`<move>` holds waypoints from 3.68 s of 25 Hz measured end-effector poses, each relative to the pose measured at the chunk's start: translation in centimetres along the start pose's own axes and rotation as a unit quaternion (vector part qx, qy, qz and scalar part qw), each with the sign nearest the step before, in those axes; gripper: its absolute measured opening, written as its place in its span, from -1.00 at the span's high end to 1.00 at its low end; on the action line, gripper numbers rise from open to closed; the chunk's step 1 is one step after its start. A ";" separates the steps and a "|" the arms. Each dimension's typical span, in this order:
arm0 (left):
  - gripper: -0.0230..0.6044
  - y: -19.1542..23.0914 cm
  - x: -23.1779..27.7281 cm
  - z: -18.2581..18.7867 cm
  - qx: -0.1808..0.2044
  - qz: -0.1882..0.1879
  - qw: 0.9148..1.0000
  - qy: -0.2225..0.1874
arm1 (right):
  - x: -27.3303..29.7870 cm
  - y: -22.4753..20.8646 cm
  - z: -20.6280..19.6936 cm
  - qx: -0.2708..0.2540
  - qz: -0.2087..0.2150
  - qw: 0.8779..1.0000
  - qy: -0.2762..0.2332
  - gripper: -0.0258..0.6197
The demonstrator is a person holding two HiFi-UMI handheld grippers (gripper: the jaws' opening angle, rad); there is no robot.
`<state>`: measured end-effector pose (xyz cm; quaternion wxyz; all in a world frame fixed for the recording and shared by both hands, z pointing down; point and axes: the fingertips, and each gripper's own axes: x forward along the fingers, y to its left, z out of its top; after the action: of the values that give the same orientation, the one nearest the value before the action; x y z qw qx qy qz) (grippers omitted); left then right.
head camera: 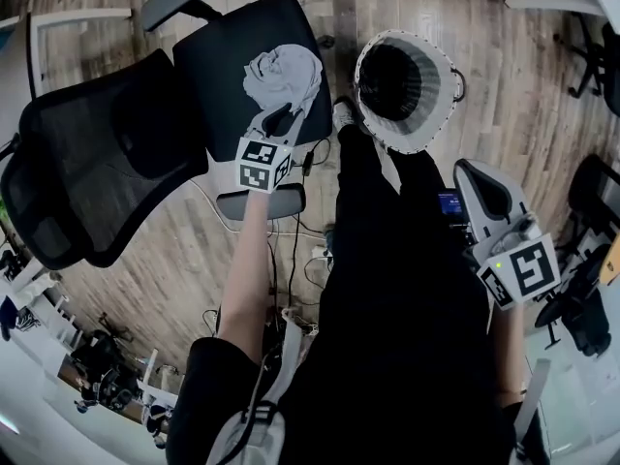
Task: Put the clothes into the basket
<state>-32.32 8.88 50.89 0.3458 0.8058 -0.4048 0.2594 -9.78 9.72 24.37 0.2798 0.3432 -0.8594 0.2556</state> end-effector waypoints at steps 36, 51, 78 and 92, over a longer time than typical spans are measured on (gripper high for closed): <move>-0.45 15.2 11.4 -9.6 -0.080 0.146 0.982 0.088 | 5.4 -1.6 -5.2 0.033 0.000 0.993 0.117 0.87; -0.45 16.6 15.1 -11.9 -0.085 0.138 0.979 0.127 | 6.1 -2.3 -6.2 0.056 -0.012 0.990 0.127 0.87; 0.58 15.5 14.6 -11.5 -0.101 0.162 0.973 0.129 | 3.2 -3.6 -7.3 0.084 -0.044 0.991 0.093 0.87; 0.62 10.0 8.0 -7.0 -0.094 0.155 0.979 0.098 | -2.2 -5.3 -5.2 0.064 -0.083 0.994 0.007 0.87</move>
<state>-37.35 6.13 64.36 0.4136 0.6679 -0.5115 0.3481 -2.97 10.57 27.93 0.2838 0.4291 -0.8076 0.2885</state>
